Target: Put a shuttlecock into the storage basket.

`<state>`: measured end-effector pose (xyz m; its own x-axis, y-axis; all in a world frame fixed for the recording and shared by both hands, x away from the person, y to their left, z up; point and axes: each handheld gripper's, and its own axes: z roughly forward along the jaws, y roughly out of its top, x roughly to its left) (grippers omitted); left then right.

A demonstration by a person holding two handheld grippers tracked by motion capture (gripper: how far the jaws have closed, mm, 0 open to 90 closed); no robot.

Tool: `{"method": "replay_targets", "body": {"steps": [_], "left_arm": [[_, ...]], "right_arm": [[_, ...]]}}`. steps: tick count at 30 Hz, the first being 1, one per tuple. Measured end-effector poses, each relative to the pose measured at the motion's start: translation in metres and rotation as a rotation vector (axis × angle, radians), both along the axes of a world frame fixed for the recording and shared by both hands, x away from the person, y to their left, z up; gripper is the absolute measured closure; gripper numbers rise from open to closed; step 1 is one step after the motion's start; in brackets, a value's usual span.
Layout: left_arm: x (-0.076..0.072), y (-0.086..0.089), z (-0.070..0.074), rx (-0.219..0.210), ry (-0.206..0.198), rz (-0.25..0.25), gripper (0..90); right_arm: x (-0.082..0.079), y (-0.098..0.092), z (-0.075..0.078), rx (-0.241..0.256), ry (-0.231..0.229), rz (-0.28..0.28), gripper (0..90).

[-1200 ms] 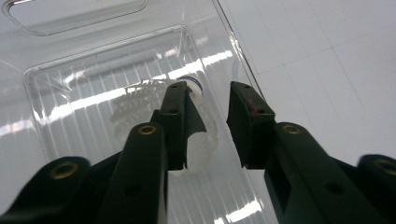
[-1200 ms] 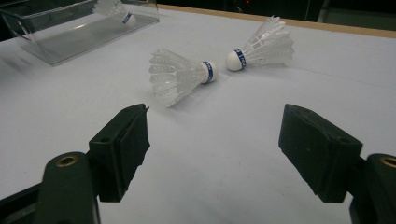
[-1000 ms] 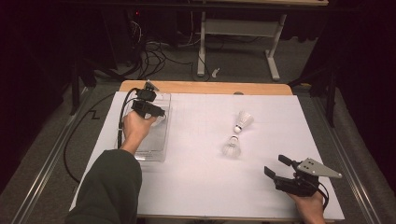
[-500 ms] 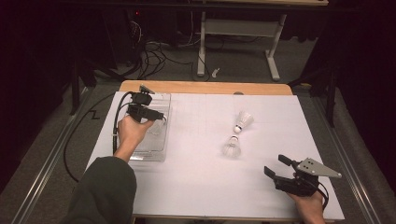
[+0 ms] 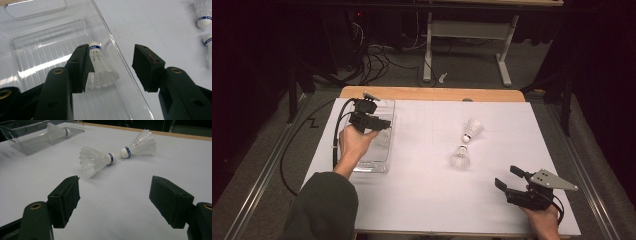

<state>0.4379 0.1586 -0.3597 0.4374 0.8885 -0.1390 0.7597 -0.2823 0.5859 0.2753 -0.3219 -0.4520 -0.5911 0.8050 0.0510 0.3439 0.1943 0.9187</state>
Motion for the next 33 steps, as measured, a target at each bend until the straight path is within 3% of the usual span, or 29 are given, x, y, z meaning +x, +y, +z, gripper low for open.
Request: {"method": "replay_targets", "body": {"steps": [3,24,33], "left_arm": [[-0.005,-0.001,0.001,-0.007,-0.022,-0.001,46.4],[-0.027,0.003,-0.003,-0.036,-0.07,-0.021,42.1],[-0.035,0.009,-0.006,-0.077,-0.073,-0.014,43.3]], "right_arm": [[0.0,0.0,0.0,0.001,0.0,0.0,24.7],[0.0,0.0,0.0,0.0,0.0,-0.001,24.6],[0.0,0.001,0.0,-0.001,0.001,0.0,24.7]]}}
